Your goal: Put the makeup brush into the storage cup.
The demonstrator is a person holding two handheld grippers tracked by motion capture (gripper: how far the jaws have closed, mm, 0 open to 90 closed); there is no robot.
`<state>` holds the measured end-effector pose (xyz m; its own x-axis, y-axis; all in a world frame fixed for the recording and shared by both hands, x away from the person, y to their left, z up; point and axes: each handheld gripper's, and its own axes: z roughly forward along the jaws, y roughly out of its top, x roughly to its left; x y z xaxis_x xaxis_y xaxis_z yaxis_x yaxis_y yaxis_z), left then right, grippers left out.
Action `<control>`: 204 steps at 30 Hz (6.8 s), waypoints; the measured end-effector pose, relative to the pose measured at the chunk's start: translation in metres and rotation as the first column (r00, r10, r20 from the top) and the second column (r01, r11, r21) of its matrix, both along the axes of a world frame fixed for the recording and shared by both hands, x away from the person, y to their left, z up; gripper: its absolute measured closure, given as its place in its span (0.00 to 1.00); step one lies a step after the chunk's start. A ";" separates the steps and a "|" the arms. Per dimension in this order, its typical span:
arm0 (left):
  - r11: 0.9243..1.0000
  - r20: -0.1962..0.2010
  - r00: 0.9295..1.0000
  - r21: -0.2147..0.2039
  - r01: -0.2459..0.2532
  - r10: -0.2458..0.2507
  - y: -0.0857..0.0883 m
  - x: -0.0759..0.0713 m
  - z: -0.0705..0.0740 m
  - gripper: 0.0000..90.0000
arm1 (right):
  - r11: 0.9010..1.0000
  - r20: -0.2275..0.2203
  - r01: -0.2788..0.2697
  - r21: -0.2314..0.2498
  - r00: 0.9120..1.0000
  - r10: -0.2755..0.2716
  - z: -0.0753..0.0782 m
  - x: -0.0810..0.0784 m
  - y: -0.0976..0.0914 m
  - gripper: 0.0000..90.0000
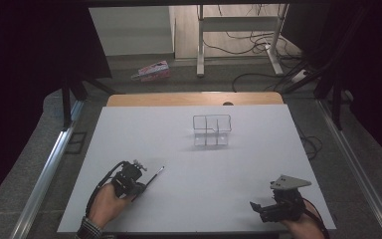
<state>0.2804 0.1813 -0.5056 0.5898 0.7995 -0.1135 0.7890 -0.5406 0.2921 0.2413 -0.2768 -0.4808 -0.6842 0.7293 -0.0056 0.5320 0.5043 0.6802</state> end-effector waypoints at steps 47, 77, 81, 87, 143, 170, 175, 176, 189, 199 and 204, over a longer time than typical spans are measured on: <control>0.953 0.298 0.950 -0.252 0.168 -0.089 -0.019 -0.058 0.026 0.95 | 0.999 0.017 -0.009 0.034 1.000 0.008 0.002 -0.001 -0.002 0.00; 0.905 0.391 0.914 -0.341 0.256 -0.111 -0.037 -0.062 0.027 0.95 | 0.981 0.016 -0.049 0.190 0.999 0.047 0.012 0.001 0.011 0.00; 0.895 0.390 0.914 -0.361 0.263 -0.112 -0.039 -0.060 0.026 0.95 | 0.972 0.030 -0.070 0.223 0.997 0.065 0.016 0.003 0.017 0.00; 0.886 0.397 0.910 -0.371 0.277 -0.118 -0.042 -0.058 0.025 0.95 | 0.962 0.030 -0.086 0.259 0.996 0.081 0.018 0.007 0.025 0.00; 0.808 0.373 0.923 -0.510 0.294 -0.100 -0.065 -0.050 0.020 0.95 | 0.841 -0.131 -0.101 0.531 0.971 0.200 0.026 0.043 0.114 0.25; 0.809 0.381 0.916 -0.494 0.319 -0.128 -0.075 -0.051 0.015 0.93 | 0.765 -0.214 -0.125 0.631 0.921 0.327 0.019 0.055 0.129 0.94; 0.831 0.394 0.910 -0.461 0.313 -0.124 -0.077 -0.052 0.016 0.70 | 0.787 -0.189 -0.136 0.602 0.933 0.305 0.021 0.055 0.127 0.94; 0.836 0.398 0.910 -0.456 0.306 -0.117 -0.077 -0.052 0.015 0.64 | 0.790 -0.185 -0.135 0.598 0.936 0.300 0.022 0.054 0.127 0.94; 0.892 0.403 0.912 -0.380 0.245 -0.079 -0.072 -0.051 0.013 0.14 | 0.809 -0.129 -0.155 0.568 0.953 0.273 0.026 0.053 0.120 0.94; 0.899 0.386 0.919 -0.371 0.231 -0.077 -0.068 -0.054 0.013 0.02 | 0.831 -0.087 -0.178 0.527 0.961 0.261 0.031 0.049 0.120 0.94; 0.902 0.374 0.926 -0.380 0.207 -0.054 -0.059 -0.055 0.016 0.02 | 0.837 -0.074 -0.181 0.517 0.964 0.254 0.033 0.048 0.118 0.94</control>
